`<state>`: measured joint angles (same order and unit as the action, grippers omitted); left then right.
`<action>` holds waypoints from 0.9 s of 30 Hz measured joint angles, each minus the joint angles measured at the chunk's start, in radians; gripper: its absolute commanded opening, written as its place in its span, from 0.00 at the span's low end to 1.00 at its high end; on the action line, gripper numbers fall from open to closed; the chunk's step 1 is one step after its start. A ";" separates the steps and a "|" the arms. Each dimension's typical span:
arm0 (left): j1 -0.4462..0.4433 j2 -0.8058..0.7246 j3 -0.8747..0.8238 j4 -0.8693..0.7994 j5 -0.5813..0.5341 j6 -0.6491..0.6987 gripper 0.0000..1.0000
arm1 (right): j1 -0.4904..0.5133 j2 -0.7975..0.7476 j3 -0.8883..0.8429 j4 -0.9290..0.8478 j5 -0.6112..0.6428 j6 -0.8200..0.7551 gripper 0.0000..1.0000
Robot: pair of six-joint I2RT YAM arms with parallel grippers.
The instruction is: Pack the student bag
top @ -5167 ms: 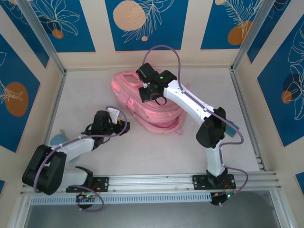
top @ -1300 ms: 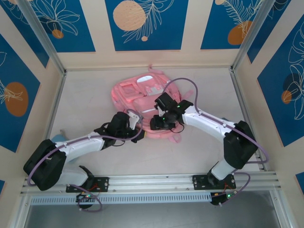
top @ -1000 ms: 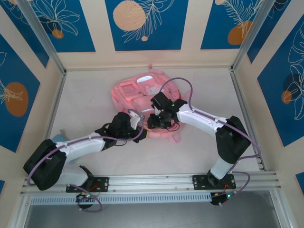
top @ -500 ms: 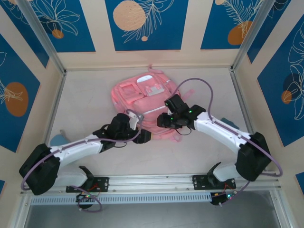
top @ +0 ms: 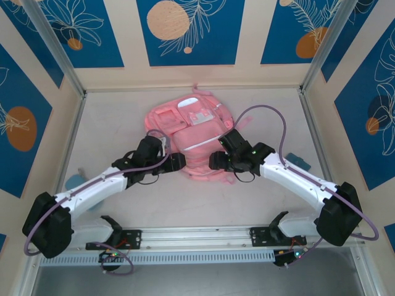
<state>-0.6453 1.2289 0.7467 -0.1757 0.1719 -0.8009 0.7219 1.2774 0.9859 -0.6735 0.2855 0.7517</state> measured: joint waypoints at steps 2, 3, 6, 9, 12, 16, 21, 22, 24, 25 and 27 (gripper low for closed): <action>0.001 0.027 0.014 -0.010 -0.016 -0.041 0.46 | 0.005 0.000 0.000 0.000 0.001 0.005 0.68; 0.002 0.043 0.019 -0.011 -0.021 -0.066 0.44 | 0.006 0.000 0.000 0.000 0.002 0.008 0.68; 0.003 0.083 0.021 -0.003 -0.024 -0.111 0.38 | 0.011 0.000 0.000 0.001 0.004 0.015 0.67; 0.003 0.117 0.021 0.002 -0.025 -0.153 0.37 | 0.019 0.000 0.000 0.001 0.004 0.019 0.67; 0.004 0.128 0.021 0.008 -0.026 -0.175 0.37 | 0.025 0.000 0.000 0.001 0.005 0.026 0.67; 0.004 0.153 0.021 0.048 -0.015 -0.190 0.34 | 0.031 0.000 0.000 0.001 0.007 0.026 0.67; 0.007 0.197 0.042 0.068 0.008 -0.201 0.08 | 0.043 0.000 0.000 0.003 0.008 0.026 0.65; 0.008 0.204 0.049 0.071 0.016 -0.199 0.04 | 0.049 0.000 0.000 0.003 0.009 0.026 0.64; 0.008 0.216 0.061 0.082 0.038 -0.201 0.00 | 0.066 0.001 0.000 0.003 0.018 0.026 0.63; 0.008 0.221 0.069 0.087 0.048 -0.199 0.00 | 0.079 0.001 0.000 0.003 0.026 0.026 0.63; 0.008 0.227 0.085 0.093 0.067 -0.195 0.00 | 0.109 0.003 0.000 0.002 0.042 0.026 0.61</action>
<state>-0.6369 1.4563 0.8314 -0.0830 0.2386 -0.9958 0.8307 1.2800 0.9859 -0.6720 0.3279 0.7780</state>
